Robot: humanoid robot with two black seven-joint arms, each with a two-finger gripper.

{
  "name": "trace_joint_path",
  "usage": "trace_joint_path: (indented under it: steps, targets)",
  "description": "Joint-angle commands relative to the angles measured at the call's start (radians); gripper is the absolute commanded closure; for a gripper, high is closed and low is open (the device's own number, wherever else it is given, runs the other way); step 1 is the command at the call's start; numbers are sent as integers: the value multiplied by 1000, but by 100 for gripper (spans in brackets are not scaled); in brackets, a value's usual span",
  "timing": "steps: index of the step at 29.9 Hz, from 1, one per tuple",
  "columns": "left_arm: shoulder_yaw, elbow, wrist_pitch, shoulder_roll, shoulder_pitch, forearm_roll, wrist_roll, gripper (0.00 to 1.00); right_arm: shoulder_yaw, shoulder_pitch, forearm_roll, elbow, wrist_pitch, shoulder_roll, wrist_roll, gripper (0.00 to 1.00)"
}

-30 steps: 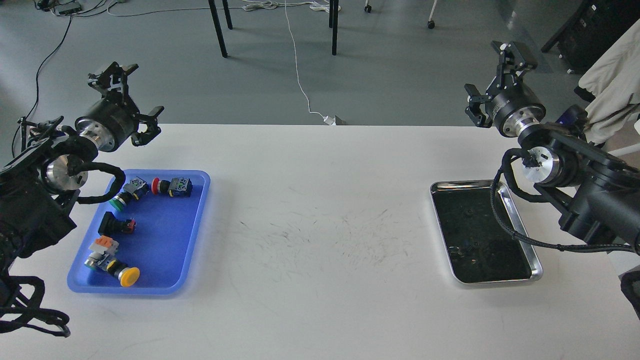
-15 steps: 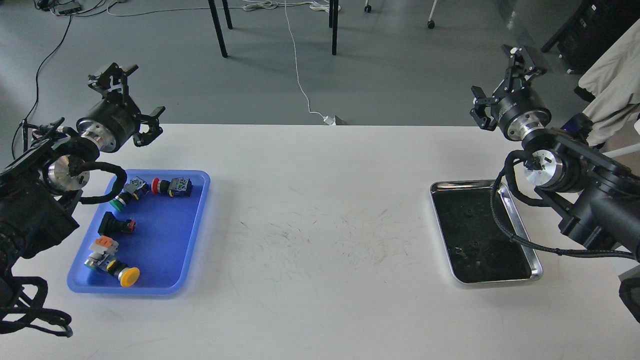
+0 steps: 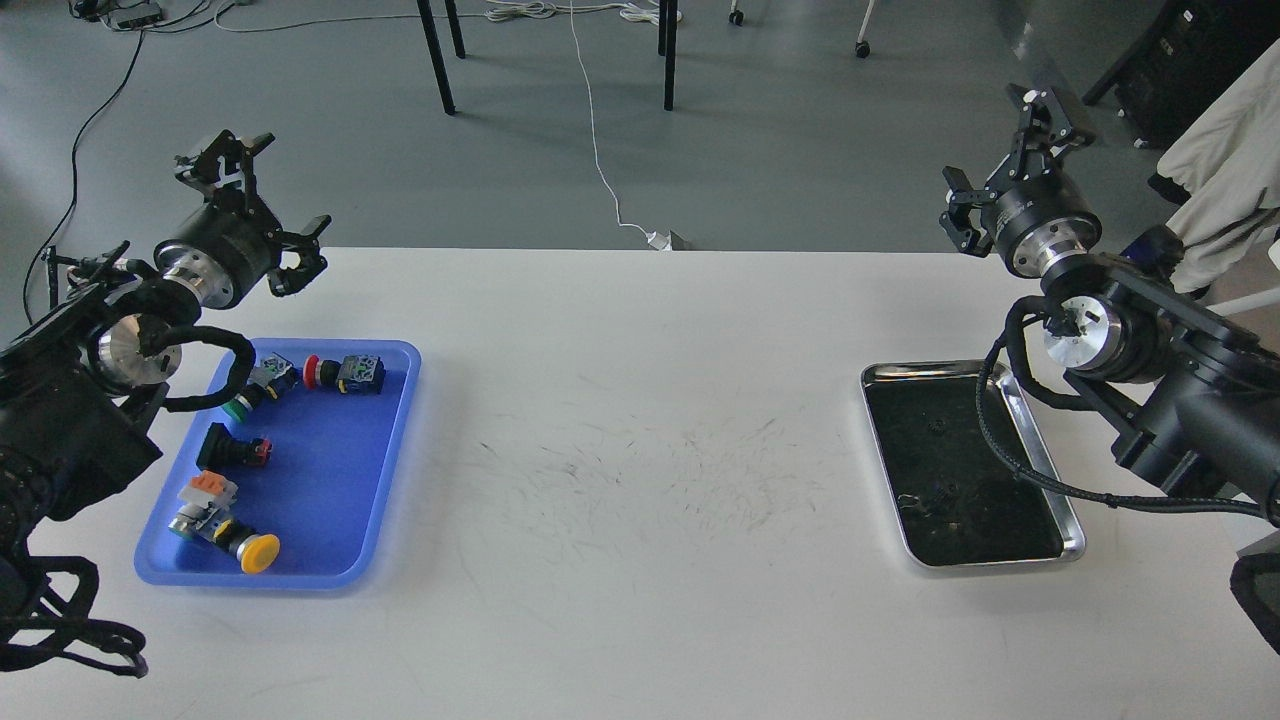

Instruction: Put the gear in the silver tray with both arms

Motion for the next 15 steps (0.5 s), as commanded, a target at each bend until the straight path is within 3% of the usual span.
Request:
trace_joint_path:
  steps: [1, 15]
  targets:
    - [0, 0, 0, 1, 0, -2, 0, 1, 2, 0, 0, 2, 0, 0, 4, 1]
    - [2, 0, 0, 1, 2, -2, -2, 1, -3, 2, -6, 7, 1, -1, 7, 1]
